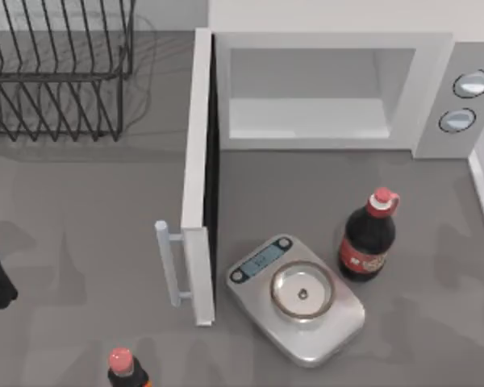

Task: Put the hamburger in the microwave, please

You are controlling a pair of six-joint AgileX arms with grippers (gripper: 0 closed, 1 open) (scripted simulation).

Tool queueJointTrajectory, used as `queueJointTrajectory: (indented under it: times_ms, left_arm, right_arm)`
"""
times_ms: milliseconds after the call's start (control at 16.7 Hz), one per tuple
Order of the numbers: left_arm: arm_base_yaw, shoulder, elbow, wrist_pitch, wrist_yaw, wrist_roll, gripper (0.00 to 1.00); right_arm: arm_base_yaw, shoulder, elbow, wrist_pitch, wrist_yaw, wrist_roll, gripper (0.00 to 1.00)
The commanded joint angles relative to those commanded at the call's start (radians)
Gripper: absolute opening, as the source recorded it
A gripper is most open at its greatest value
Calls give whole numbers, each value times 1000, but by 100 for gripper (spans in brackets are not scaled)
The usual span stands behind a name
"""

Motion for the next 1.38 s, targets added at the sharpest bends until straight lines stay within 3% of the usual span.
queueJointTrajectory:
  times_ms: [360, 1020, 1380]
  left_arm:
    - [0, 0, 0, 0, 0, 0, 100]
    - [0, 0, 0, 0, 0, 0, 100]
    - [0, 0, 0, 0, 0, 0, 100]
  right_arm:
    - [122, 135, 143, 284, 142, 254, 0]
    - [476, 646, 256, 1348, 497, 1106, 0]
    - [565, 831, 207, 1737, 601, 1429, 0]
